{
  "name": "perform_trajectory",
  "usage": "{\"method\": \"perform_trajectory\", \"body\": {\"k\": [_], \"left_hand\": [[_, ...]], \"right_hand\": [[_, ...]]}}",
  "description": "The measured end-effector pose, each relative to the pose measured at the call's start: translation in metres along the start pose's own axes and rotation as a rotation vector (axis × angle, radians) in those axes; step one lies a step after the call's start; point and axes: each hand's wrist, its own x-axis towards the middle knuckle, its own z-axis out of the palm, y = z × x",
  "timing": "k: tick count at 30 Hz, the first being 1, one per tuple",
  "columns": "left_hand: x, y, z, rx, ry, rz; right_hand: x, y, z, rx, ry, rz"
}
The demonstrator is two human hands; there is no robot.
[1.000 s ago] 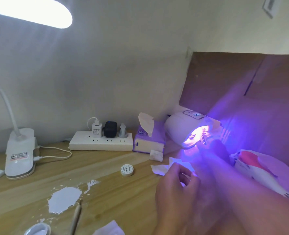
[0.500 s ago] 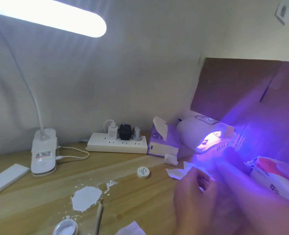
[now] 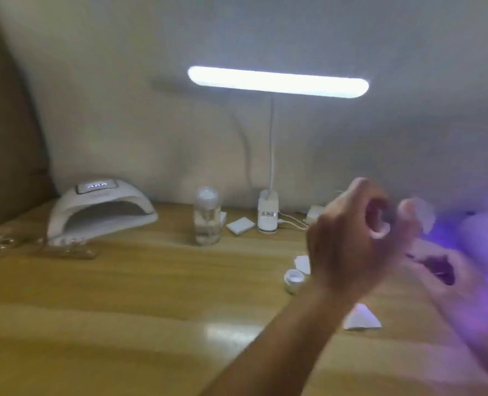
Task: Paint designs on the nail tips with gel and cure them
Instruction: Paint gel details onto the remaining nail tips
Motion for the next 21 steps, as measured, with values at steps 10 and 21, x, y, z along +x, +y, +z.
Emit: {"method": "perform_trajectory", "body": {"k": [10, 21], "left_hand": [[-0.038, -0.156, -0.351, 0.838, 0.537, -0.845], [-0.011, -0.201, -0.362, 1.075, 0.144, -1.141]], "right_hand": [[-0.082, -0.063, 0.078, -0.299, -0.37, -0.19], [-0.086, -0.046, 0.1, -0.426, -0.15, -0.431]]}}
